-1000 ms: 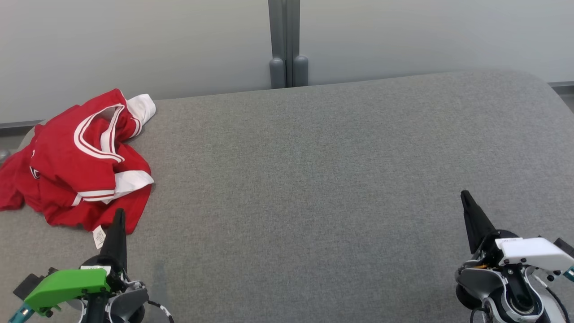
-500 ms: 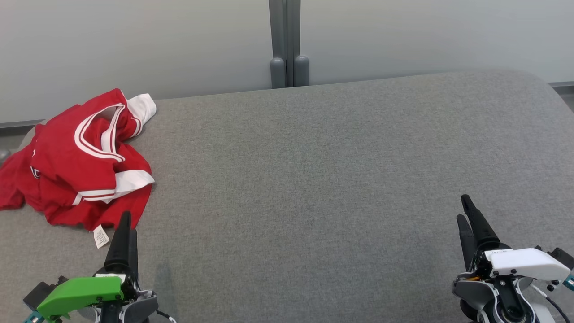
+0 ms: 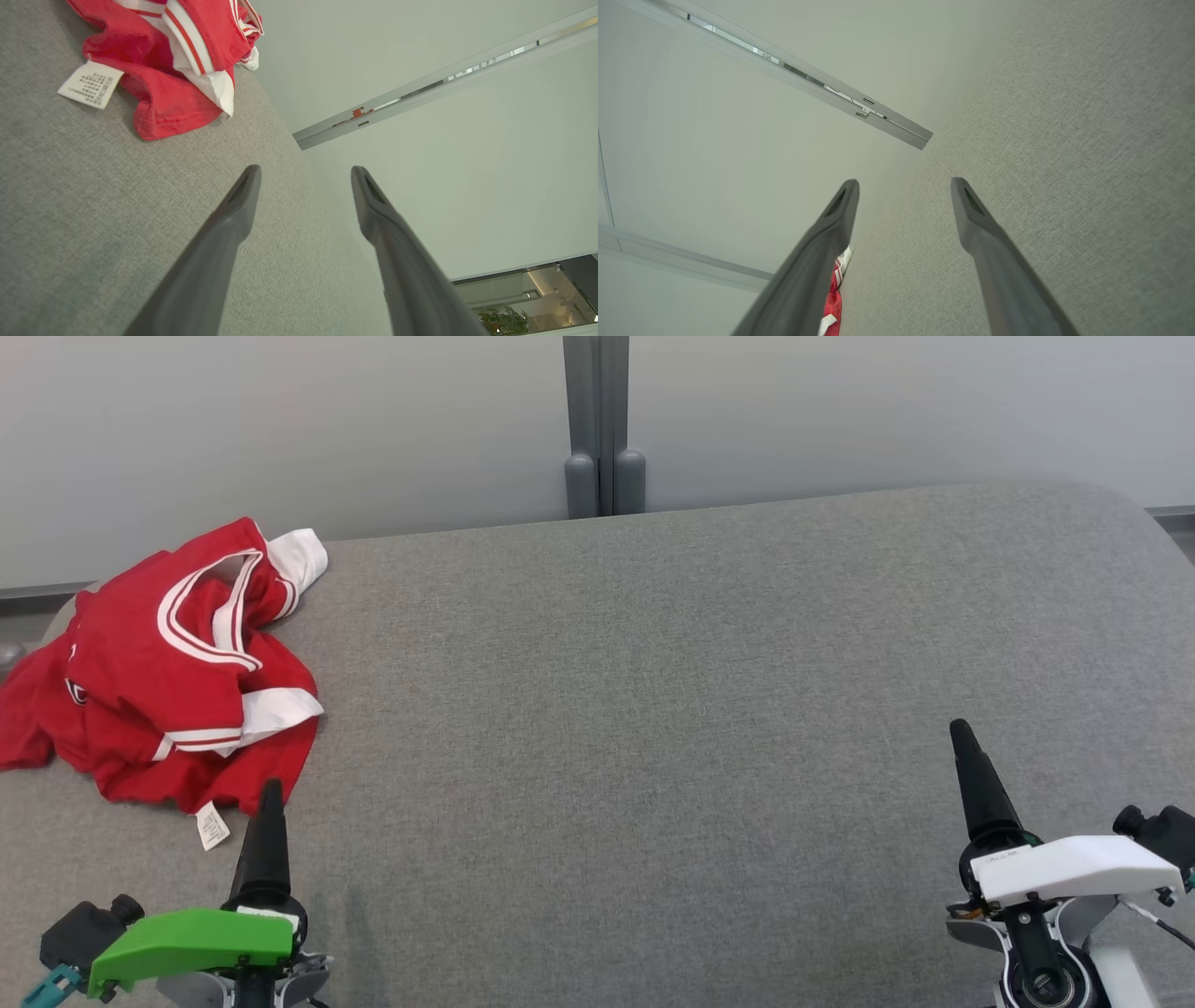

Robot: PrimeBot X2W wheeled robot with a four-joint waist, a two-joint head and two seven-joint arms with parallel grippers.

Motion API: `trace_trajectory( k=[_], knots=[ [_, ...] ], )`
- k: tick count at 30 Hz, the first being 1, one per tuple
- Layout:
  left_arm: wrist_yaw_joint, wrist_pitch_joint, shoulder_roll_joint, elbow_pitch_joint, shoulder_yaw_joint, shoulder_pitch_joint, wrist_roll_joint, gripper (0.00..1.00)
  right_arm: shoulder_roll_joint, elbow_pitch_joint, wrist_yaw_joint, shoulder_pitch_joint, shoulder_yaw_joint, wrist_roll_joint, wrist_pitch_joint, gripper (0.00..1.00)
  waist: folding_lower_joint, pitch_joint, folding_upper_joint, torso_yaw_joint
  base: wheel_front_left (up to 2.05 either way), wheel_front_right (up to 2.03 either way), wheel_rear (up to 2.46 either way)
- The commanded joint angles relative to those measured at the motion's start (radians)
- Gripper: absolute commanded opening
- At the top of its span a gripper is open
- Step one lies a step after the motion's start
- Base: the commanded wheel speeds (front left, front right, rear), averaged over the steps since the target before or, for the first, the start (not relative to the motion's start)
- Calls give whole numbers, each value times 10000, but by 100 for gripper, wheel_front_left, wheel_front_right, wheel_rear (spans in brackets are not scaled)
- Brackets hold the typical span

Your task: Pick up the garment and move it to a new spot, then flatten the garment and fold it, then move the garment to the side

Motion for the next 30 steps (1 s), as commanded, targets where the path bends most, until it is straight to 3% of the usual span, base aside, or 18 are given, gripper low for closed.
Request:
trace_trajectory(
  k=[1, 12, 30],
  knots=[
    [53, -124, 123, -193, -29, -51, 610, 100, -57, -287, 3, -87, 60, -687, -121, 100, 0, 1, 0, 4, 0, 0, 0],
    [389, -528, 282, -597, -165, 113, 3225, 100, -186, -544, 4, 0, 258, -3454, -528, 100, 0, 16, 0, 45, 0, 0, 0],
    [722, -1097, 667, -841, -676, 384, 5858, 100, -227, -701, 4, 144, 306, -6255, -1094, 100, 0, 5, 0, 87, 0, 0, 0]
  ],
)
